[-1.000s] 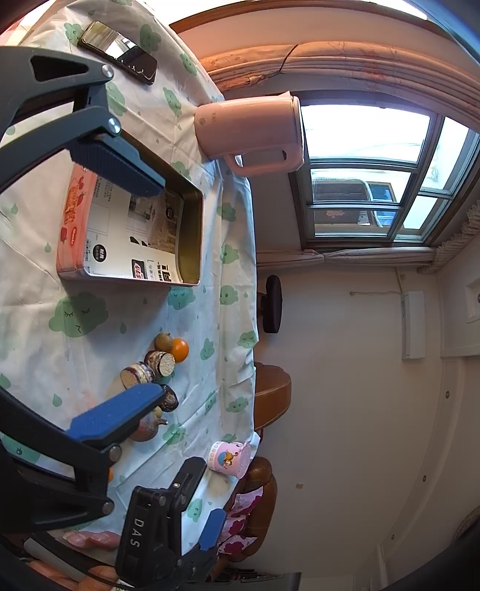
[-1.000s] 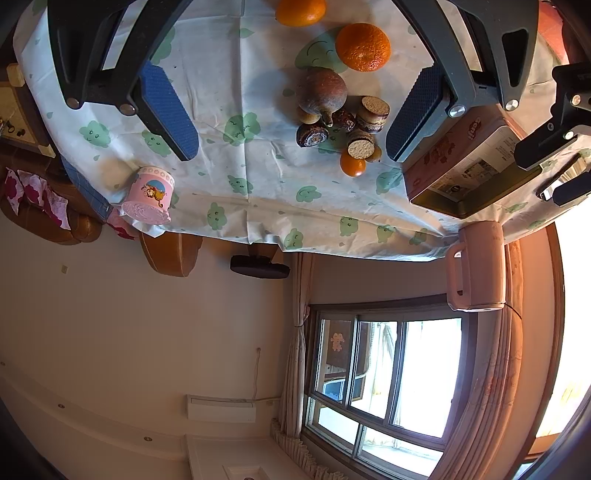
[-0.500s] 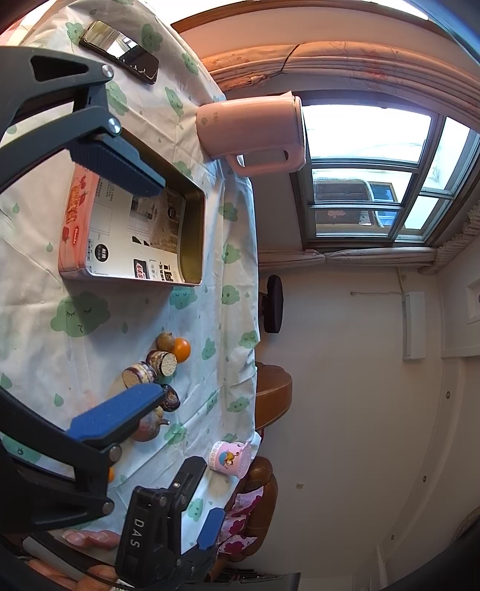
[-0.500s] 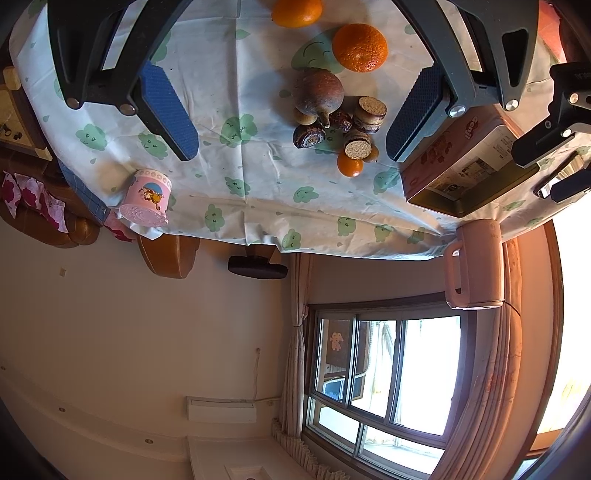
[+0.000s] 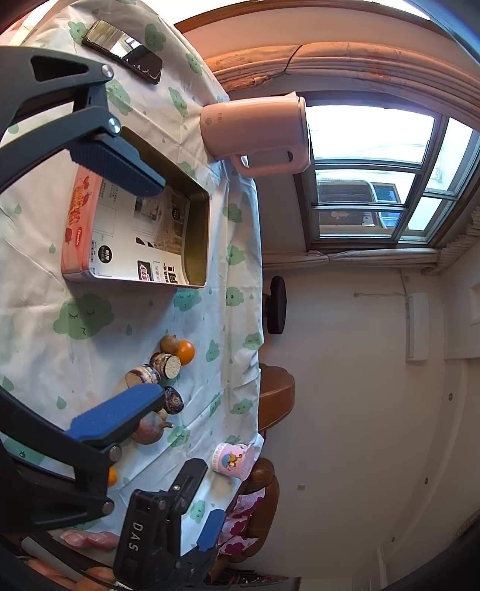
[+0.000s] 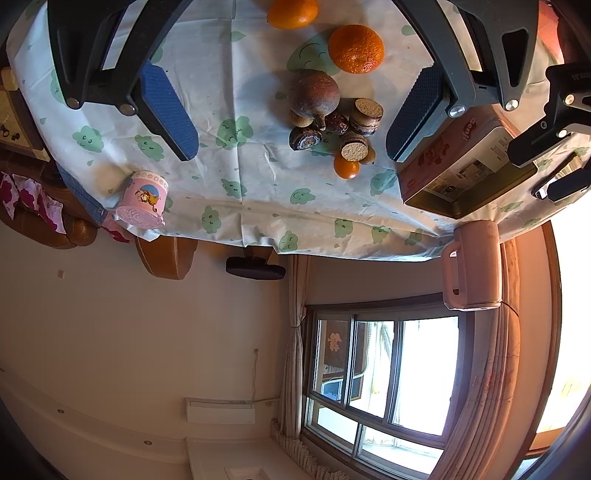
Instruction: Organize fruits
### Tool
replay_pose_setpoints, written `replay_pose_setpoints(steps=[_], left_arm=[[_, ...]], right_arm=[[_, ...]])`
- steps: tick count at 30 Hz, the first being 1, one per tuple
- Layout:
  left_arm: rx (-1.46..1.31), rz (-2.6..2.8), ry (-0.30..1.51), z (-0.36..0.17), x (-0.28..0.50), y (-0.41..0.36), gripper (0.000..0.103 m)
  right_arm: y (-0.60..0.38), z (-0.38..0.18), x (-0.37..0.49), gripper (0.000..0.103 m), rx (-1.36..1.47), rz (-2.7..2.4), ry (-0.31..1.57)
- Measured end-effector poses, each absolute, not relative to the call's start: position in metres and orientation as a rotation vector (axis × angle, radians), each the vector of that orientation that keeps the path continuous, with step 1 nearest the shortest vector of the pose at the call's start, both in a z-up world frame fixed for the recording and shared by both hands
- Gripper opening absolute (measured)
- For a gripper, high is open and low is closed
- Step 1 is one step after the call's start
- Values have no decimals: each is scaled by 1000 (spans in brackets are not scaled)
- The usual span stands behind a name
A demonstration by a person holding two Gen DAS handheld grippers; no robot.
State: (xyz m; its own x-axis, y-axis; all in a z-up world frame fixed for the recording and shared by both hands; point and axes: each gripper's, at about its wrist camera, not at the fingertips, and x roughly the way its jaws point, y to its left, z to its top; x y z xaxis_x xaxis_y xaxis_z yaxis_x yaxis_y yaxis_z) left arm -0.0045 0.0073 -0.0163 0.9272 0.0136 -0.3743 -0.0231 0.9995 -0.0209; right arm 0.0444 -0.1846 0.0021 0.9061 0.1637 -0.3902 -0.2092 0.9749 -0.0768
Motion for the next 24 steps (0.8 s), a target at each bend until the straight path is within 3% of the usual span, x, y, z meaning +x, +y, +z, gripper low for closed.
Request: replay_pose_setpoints(steps=[24], left_arm=[[-30, 17, 397, -21, -4, 8, 103]], right_arm=[[-183, -1, 44, 102, -116, 197, 395]])
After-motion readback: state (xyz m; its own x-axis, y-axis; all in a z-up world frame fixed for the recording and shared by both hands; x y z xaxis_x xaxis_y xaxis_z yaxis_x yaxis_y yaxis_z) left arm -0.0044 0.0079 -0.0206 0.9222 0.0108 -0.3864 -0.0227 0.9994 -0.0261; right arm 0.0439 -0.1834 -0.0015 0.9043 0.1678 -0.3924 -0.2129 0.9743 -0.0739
